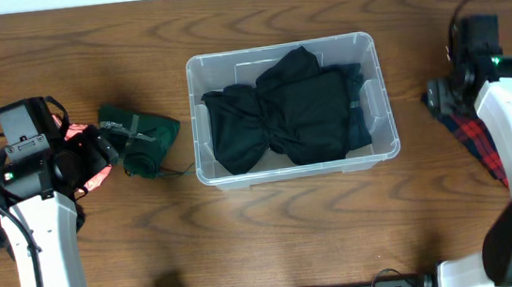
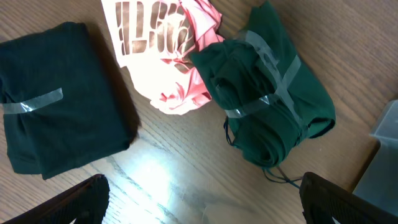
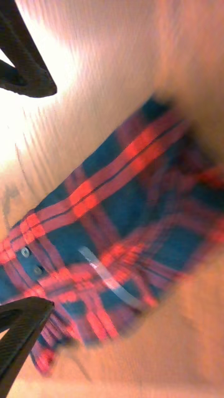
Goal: Pack container
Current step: 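Grasp the red plaid shirt with the right gripper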
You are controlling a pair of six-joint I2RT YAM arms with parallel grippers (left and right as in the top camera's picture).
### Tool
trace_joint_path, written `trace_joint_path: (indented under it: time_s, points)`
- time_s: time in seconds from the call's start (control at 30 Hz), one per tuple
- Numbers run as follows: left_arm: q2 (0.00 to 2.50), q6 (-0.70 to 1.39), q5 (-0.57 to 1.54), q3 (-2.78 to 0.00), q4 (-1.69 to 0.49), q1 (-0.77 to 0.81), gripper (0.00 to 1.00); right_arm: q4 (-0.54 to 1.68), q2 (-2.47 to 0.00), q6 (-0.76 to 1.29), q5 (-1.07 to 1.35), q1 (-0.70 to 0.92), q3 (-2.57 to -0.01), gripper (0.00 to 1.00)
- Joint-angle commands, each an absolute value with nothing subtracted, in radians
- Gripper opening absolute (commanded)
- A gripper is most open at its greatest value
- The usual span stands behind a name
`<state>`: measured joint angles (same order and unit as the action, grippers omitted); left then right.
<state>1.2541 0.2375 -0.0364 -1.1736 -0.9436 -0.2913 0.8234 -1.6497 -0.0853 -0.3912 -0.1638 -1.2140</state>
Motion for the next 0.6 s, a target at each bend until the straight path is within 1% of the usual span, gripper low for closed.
trace_joint_path:
  time_s: [0.0, 0.2, 0.33, 0.5, 0.53, 0.57]
  points:
    - [1.257, 0.249, -0.038, -1.195, -0.949, -0.295, 0.98, 0.785, -1.706, -0.109, -0.373, -0.218, -1.137, 0.99]
    - [1.257, 0.249, -0.038, -1.195, -0.949, -0.295, 0.98, 0.706, -1.800, -0.111, -0.376, -0.253, -1.079, 0.99]
    - [1.257, 0.249, -0.038, -1.195, -0.949, -0.295, 0.98, 0.669, -1.870, -0.109, -0.443, -0.281, -1.076, 0.99]
    - [1.257, 0.249, -0.038, -1.195, -0.949, -0.295, 0.98, 0.640, -1.921, -0.101, -0.447, -0.342, -1.076, 0.99]
    - [1.257, 0.249, -0.038, -1.195, -0.949, -0.295, 0.98, 0.638, -1.927, -0.101, -0.444, -0.356, -1.076, 0.98]
    - [1.257, 0.249, -0.038, -1.195, -0.949, -0.295, 0.98, 0.638, -1.932, -0.096, -0.440, -0.369, -1.076, 0.95]
